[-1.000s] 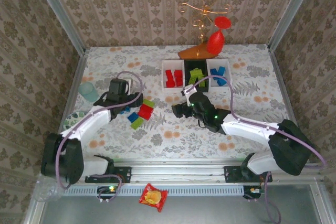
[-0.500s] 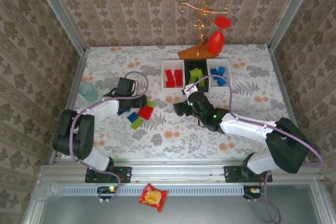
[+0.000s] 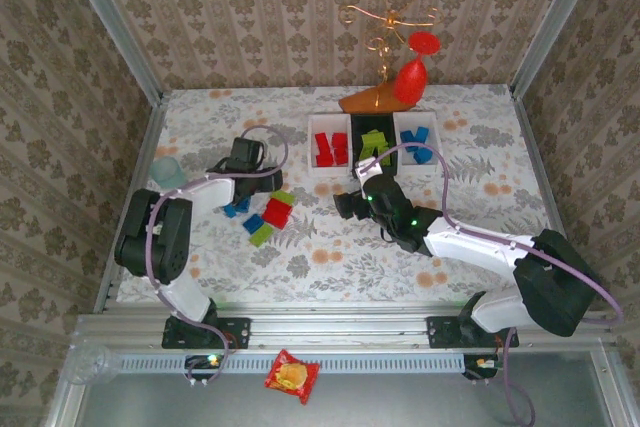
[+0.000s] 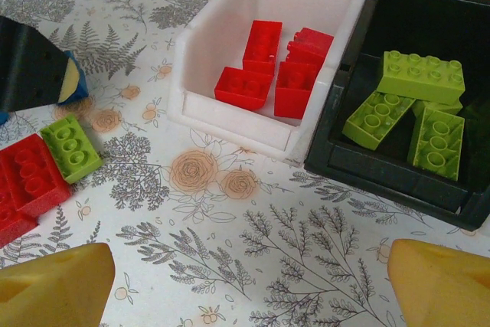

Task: Sort the legos into containers by color
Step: Move the legos to the middle-left of the table, then pick up the lego from the middle-left of the table.

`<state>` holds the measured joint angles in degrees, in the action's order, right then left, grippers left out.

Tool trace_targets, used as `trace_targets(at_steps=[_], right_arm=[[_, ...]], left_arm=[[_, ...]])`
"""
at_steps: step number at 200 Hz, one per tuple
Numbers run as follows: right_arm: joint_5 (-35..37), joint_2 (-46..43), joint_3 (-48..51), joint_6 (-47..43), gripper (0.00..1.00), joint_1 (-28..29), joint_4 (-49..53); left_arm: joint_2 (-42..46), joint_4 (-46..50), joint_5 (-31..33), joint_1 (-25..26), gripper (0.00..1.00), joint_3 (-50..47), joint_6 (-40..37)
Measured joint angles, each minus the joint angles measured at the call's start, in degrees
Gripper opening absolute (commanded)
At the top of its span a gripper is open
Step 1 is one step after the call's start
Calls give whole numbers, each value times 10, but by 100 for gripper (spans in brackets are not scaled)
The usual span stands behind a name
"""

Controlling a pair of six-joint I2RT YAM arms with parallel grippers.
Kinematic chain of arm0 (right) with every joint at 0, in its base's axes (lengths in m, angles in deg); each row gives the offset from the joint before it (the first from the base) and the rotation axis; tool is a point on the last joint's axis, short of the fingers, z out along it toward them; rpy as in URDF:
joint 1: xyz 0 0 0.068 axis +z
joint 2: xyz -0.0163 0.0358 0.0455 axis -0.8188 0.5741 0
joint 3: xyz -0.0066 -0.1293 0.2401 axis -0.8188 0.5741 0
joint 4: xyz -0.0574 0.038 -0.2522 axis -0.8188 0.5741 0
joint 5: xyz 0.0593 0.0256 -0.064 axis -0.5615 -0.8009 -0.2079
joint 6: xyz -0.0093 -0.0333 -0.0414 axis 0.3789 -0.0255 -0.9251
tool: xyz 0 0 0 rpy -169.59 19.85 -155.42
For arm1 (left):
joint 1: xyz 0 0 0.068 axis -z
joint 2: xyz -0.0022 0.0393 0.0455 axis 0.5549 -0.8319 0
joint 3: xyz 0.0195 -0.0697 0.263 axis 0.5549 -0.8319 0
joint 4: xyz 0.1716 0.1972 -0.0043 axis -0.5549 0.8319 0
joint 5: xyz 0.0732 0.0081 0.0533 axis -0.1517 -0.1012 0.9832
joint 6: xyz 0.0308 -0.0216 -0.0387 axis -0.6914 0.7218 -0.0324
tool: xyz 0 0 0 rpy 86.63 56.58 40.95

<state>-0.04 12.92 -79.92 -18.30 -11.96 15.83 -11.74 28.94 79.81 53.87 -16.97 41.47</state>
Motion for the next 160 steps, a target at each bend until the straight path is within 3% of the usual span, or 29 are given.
trace_targets(at_steps=[92,160], right_arm=[[0,3,0,0,93,-9,0],[0,35,0,1,93,-11,-2]], left_arm=[[10,-24,50,0,71,-17,0],[-14,-40,48,-8,72,-18,11]])
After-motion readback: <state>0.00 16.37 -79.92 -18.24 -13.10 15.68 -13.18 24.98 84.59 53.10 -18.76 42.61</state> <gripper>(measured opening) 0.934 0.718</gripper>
